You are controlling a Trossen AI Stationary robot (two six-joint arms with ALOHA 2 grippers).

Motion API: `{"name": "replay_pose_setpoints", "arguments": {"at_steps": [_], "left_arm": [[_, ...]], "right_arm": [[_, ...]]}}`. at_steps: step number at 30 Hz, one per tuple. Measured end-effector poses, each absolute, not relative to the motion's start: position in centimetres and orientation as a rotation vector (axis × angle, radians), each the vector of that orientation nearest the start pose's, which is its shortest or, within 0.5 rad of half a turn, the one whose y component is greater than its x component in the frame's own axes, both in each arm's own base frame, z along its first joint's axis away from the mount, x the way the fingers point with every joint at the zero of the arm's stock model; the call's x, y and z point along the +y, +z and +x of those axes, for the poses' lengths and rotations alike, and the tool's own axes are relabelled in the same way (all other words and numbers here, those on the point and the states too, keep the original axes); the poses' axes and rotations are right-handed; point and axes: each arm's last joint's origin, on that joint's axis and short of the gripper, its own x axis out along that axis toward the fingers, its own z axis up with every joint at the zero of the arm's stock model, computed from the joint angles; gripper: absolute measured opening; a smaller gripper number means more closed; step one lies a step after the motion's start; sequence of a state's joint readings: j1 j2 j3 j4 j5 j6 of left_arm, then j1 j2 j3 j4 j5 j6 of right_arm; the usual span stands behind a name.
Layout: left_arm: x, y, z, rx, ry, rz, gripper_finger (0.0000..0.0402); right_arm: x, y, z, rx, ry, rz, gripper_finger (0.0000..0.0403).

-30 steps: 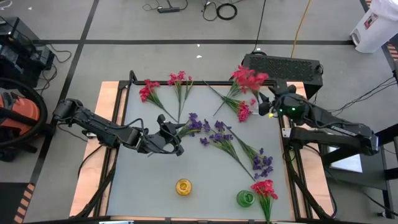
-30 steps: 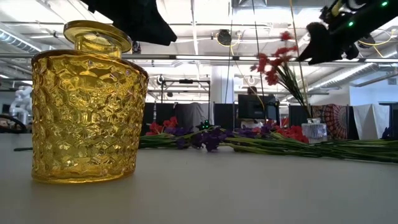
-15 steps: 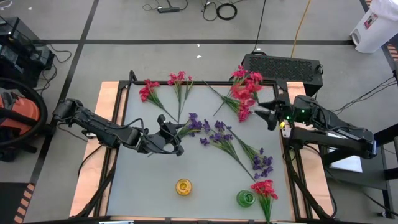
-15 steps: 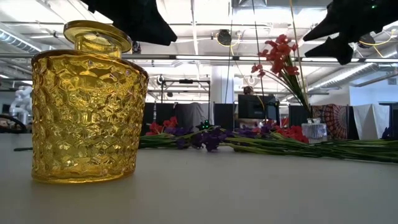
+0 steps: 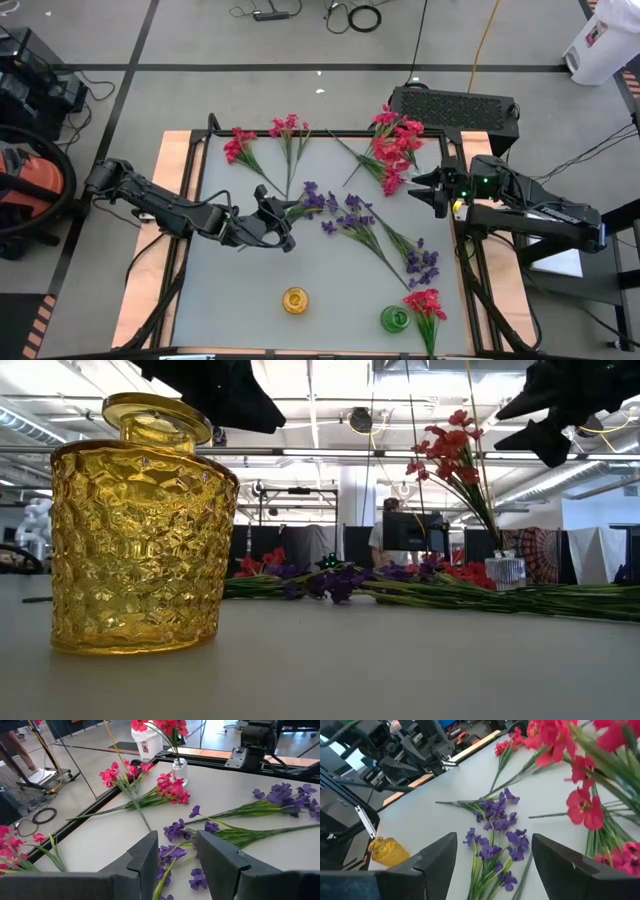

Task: Sort flowers into vase by color
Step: Put the bottom red flower into the transparent vase

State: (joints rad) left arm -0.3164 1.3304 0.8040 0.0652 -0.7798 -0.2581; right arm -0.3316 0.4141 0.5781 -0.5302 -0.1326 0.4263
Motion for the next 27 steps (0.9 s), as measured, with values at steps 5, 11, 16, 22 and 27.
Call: {"name": "replay_pose_setpoints", "arguments": {"at_steps": [5,11,16,22,27], "left_arm": [[-6.74,24.92,27.08,0.337,0.494,-0.009,0.0144],[-6.74,24.92,27.08,0.337,0.493,-0.010,0.0144],[-6.75,24.93,27.08,0.337,0.493,-0.010,0.0144],[-6.75,24.93,27.09,0.336,0.492,-0.010,0.0144],[-6.75,24.93,27.09,0.336,0.492,-0.009,0.0144]], "right_arm": [[-2.83,26.88,9.38,0.371,-0.284,0.517,0.0249],[-2.80,26.71,9.31,0.389,-0.288,0.525,0.0249],[-2.80,26.72,9.31,0.388,-0.289,0.528,0.0249],[-2.78,26.74,9.33,0.385,-0.289,0.547,0.0249],[-2.34,27.03,9.62,0.364,-0.236,0.551,0.0249]]}}
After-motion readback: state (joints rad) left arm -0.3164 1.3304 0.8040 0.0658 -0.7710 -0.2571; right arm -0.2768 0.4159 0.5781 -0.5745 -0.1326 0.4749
